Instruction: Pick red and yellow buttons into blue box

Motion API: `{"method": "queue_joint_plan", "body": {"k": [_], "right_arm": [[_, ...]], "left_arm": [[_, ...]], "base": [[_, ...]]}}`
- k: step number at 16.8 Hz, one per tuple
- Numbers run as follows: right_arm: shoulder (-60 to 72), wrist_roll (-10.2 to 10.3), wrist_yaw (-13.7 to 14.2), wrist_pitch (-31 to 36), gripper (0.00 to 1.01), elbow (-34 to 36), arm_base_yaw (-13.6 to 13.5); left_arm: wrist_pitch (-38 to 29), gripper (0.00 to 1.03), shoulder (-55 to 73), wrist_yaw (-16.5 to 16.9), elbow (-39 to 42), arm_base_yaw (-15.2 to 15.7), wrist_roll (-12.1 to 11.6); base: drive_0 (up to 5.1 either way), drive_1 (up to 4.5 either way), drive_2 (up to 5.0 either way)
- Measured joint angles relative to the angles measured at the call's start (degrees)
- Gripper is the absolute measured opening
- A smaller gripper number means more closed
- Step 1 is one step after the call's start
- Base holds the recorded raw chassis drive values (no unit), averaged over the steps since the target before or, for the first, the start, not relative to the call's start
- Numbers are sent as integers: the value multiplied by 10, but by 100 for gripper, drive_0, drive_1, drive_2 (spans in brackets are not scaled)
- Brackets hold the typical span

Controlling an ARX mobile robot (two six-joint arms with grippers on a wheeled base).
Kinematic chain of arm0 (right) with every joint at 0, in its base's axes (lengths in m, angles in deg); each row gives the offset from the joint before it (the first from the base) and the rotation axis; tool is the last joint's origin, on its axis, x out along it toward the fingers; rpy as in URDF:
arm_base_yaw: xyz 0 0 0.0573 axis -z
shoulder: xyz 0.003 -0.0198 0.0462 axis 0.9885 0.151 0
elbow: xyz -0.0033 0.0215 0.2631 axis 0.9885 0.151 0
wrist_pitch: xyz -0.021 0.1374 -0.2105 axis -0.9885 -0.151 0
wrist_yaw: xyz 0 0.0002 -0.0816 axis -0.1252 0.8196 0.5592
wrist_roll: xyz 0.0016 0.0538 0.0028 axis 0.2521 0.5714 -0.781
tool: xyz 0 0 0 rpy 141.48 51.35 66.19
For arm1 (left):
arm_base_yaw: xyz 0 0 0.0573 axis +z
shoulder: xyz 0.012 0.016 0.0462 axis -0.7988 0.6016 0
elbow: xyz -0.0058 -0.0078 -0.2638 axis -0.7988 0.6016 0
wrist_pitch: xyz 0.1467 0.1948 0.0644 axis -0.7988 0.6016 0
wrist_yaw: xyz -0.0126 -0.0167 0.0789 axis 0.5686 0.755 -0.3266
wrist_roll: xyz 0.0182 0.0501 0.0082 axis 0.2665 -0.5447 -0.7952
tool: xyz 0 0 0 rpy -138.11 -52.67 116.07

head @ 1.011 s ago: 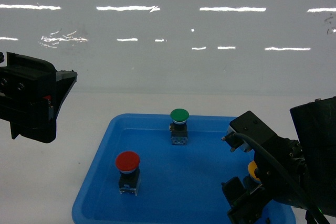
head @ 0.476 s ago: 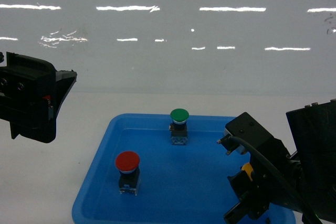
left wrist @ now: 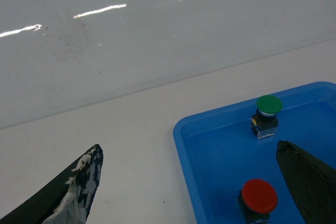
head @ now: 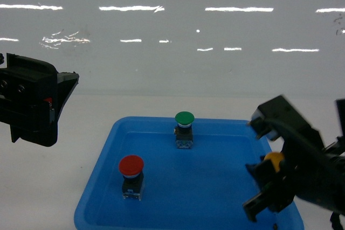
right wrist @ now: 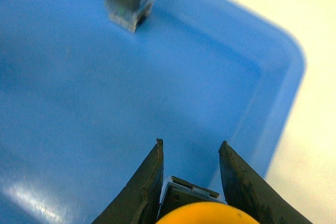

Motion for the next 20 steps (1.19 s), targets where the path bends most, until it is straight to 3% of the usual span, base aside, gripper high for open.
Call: {"method": "queue_joint_plan", "body": {"k": [1, 2, 3, 4, 5, 9, 11, 12, 14, 15, 17, 20], "right_arm": [[-26, 10, 0, 12, 29, 7, 7], [-101, 38, 6, 55, 29, 38, 28], [-218, 70, 39, 99, 29, 100, 70], [-256, 77, 52, 113, 29, 122, 84], [-370, 99, 90, 122, 29, 181, 118], [-565, 102, 122, 52, 29, 284, 120], [-693, 99, 126, -51, 29, 318, 117], [-786, 99, 117, -133, 29, 324, 120], [-971, 95, 73, -318, 29, 321, 152], [-1035, 91, 59, -372, 29, 320, 164], [-1076, 80, 61, -424, 29, 319, 169], [-1075, 70, 68, -430, 29, 321, 169]], "left_arm": [[0, 98, 0, 0, 0, 0, 0], [0, 98, 0, 0, 0, 0, 0], [0, 98, 0, 0, 0, 0, 0], [0, 98, 0, 0, 0, 0, 0], [0, 98, 0, 0, 0, 0, 0], [0, 98, 0, 0, 0, 0, 0], [0, 98, 0, 0, 0, 0, 0], [0, 98, 0, 0, 0, 0, 0], [0, 98, 0, 0, 0, 0, 0], [0, 98, 0, 0, 0, 0, 0], [0, 98, 0, 0, 0, 0, 0], [0, 98, 0, 0, 0, 0, 0]], "base": [[0, 0, 0], [0, 0, 0], [0, 0, 0], [0, 0, 0], [0, 0, 0], [0, 0, 0], [0, 0, 0], [0, 0, 0], [0, 0, 0], [0, 0, 0], [0, 0, 0], [0, 0, 0]]}}
